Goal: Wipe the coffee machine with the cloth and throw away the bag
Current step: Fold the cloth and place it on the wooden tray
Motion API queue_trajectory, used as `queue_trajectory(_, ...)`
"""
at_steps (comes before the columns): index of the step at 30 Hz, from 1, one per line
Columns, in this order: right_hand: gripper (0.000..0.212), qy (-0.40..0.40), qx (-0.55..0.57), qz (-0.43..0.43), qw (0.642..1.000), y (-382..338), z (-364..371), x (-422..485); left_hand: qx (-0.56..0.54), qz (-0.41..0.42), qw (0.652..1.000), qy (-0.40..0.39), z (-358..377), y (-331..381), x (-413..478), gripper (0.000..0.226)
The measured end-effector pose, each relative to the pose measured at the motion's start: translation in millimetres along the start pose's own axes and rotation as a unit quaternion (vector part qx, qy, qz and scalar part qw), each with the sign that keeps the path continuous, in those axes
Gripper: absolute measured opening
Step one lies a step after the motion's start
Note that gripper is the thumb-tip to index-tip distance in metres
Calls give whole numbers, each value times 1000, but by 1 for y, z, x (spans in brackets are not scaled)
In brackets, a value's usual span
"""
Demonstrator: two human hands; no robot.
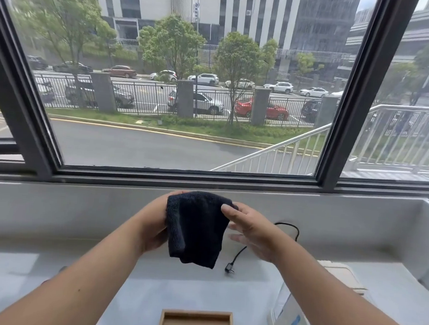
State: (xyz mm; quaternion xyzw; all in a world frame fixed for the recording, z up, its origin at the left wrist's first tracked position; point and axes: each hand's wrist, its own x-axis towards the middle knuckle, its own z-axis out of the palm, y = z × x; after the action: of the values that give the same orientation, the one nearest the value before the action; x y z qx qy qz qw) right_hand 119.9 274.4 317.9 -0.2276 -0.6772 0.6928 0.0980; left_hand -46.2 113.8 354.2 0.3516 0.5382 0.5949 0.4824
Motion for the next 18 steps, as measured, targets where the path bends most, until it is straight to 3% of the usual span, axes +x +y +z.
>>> queue_trajectory(2,53,-35,53,-6,998,10,7,1,-24,9,1000,-13,4,0,0,16)
queue_trajectory(6,57,-59,155,-8,986,18,21,1,-38,3,999,-23,4,0,4,23)
queue_trajectory(11,48,-47,217,-31,975,16,24,4,112,-77,987,84,-10,-8,9,20)
queue_trajectory(13,41,-17,213,-28,976,17,23,7,142,-113,980,84,-19,-14,8,17)
queue_trajectory(18,37,49,239,-16,970,25,18,14,-53,-132,990,13,-38,-26,4,34)
